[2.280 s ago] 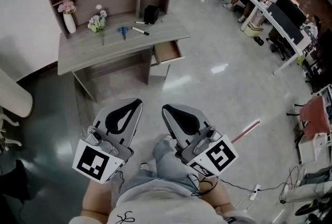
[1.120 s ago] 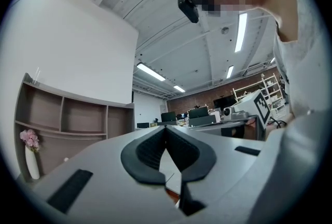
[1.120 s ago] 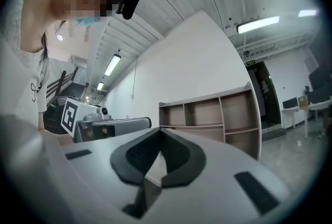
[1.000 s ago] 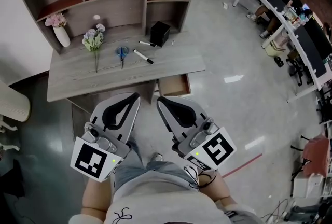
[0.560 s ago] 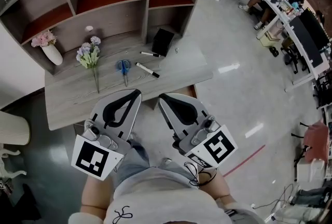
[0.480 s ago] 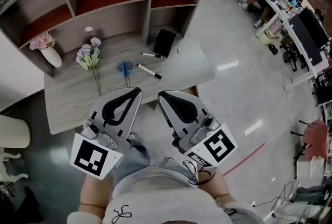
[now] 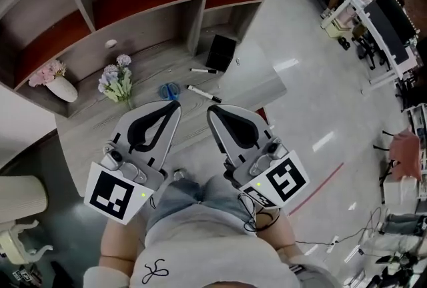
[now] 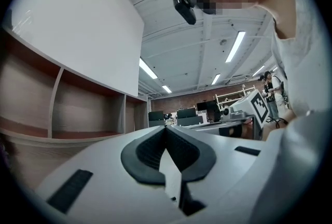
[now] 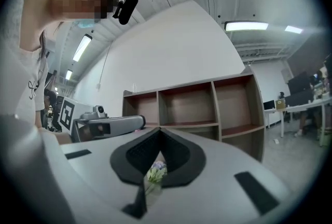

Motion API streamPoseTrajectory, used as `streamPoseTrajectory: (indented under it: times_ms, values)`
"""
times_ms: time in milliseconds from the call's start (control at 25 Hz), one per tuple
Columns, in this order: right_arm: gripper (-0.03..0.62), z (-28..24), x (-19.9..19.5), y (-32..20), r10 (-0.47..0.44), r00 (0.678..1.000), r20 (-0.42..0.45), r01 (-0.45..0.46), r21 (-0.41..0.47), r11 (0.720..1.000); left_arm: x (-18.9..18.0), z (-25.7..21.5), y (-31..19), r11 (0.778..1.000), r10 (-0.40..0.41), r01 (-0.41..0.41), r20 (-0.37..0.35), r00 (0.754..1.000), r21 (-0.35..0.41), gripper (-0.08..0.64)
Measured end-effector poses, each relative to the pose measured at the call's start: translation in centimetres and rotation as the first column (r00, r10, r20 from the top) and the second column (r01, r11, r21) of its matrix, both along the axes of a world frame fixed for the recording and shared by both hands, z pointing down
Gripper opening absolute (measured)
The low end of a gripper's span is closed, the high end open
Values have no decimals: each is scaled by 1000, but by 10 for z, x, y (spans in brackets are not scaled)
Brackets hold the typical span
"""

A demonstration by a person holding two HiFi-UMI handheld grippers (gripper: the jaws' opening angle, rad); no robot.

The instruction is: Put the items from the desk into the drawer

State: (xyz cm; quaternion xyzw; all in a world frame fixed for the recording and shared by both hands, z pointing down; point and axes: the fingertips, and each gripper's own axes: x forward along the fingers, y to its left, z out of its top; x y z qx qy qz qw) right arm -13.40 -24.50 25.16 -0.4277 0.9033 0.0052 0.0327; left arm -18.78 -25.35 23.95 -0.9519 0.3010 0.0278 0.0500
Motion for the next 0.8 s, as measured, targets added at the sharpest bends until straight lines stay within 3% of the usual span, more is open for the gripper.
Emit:
streamPoseTrajectory:
  times_ms: [400, 640, 800]
  values:
    - [8, 33, 8, -47, 90, 982, -164, -97, -37, 995, -3, 10, -30, 999, 44, -45, -31, 999, -23, 11]
    - [8, 67, 20, -93, 65, 966, -250, -92, -96, 991, 1, 17, -51, 999, 34, -34, -1, 999, -34, 11]
    - [8, 104, 29, -127, 18, 956, -293, -75, -187, 980, 2, 24, -72, 999, 19, -19, 17, 1000, -44, 11]
